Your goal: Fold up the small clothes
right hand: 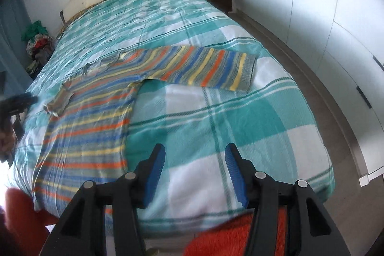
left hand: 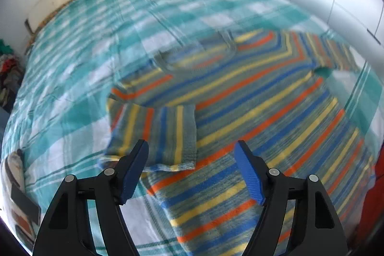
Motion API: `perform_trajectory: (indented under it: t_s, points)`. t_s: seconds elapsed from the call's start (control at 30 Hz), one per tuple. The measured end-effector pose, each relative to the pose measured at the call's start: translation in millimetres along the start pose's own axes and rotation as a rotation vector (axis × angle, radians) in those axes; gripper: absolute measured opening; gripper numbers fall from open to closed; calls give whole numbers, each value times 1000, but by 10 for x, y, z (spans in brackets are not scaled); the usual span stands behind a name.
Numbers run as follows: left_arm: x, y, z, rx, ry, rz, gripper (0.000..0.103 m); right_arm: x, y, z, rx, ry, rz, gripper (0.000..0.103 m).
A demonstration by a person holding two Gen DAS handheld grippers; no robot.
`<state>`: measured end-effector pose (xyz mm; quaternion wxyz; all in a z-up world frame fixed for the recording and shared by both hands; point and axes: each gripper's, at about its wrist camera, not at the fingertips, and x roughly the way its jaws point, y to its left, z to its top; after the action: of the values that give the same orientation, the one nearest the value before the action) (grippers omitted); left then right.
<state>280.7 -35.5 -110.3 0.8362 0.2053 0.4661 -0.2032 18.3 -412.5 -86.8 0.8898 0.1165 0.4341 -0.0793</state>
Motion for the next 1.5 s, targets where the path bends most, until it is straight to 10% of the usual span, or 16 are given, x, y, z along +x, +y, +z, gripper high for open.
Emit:
perform_trajectory:
  t_s: [0.13, 0.23, 0.33, 0.37, 0.6, 0.8, 1.37, 1.47, 1.5]
  points:
    - [612, -7, -172, 109, 182, 29, 72, -72, -19, -230, 21, 10, -14, 54]
    - [611, 103, -217, 66, 165, -13, 77, -58, -93, -218, 46, -2, -17, 54]
    - [597, 224, -164, -26, 183, -59, 39, -22, -148, -210, 71, 7, -4, 54]
    - [592, 280, -146, -70, 188, -75, 8, -17, -149, -206, 74, 7, 1, 54]
    - [-273, 1625, -448, -746, -85, -112, 6, -61, -105, -224, 55, -16, 3, 54]
    - [-183, 2499, -1575, -1242, 43, 93, 5, -57, -51, -209, 43, -24, 15, 54]
    - [-50, 2512, -2024, -1153, 106, 169, 3, -2, 19, -215, 19, 4, -7, 54]
    - [-101, 2509, -2018, -1114, 136, 179, 17, -2, 17, -217, 13, 6, -10, 54]
    - [-154, 2529, -2037, -1117, 145, 207, 41, -2, 8, -217, 16, 6, -8, 54]
